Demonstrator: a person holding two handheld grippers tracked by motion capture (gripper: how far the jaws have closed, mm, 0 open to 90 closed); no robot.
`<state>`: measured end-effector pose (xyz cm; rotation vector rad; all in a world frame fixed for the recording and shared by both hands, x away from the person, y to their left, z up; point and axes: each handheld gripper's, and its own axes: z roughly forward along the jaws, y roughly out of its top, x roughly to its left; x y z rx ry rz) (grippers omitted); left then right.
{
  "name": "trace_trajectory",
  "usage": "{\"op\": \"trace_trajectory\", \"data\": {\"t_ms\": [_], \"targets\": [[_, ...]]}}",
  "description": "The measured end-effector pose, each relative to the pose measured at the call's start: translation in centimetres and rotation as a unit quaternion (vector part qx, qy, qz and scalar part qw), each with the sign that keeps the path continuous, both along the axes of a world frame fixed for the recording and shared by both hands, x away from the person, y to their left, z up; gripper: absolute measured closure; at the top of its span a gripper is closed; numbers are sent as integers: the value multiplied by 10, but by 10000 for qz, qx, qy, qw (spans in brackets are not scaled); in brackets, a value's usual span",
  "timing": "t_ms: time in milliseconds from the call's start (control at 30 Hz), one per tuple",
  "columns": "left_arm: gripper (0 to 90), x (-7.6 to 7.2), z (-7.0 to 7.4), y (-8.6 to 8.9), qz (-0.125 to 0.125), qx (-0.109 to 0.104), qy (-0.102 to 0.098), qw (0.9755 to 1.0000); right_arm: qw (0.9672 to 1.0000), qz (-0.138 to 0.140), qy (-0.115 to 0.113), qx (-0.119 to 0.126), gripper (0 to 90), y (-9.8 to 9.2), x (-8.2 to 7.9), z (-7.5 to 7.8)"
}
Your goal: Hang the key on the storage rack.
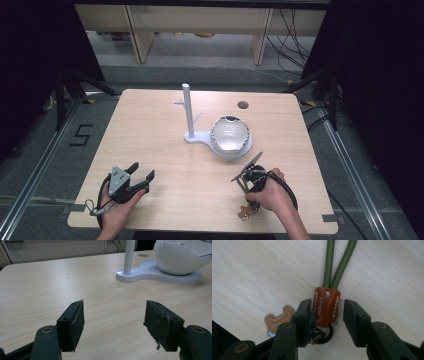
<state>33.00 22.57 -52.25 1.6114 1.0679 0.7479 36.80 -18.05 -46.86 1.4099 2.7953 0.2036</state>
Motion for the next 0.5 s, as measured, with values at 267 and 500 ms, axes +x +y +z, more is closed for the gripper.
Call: {"op": "trace_trajectory", "data": {"t_ms": [267, 500], "targets": [[318, 0, 0, 0, -7, -2, 1, 10000, 9997, -45, 78, -206, 601, 9, 0, -3], [317, 0, 0, 0, -11, -1, 1, 10000, 9992, -36, 100, -387, 628, 14, -1, -4]]}}
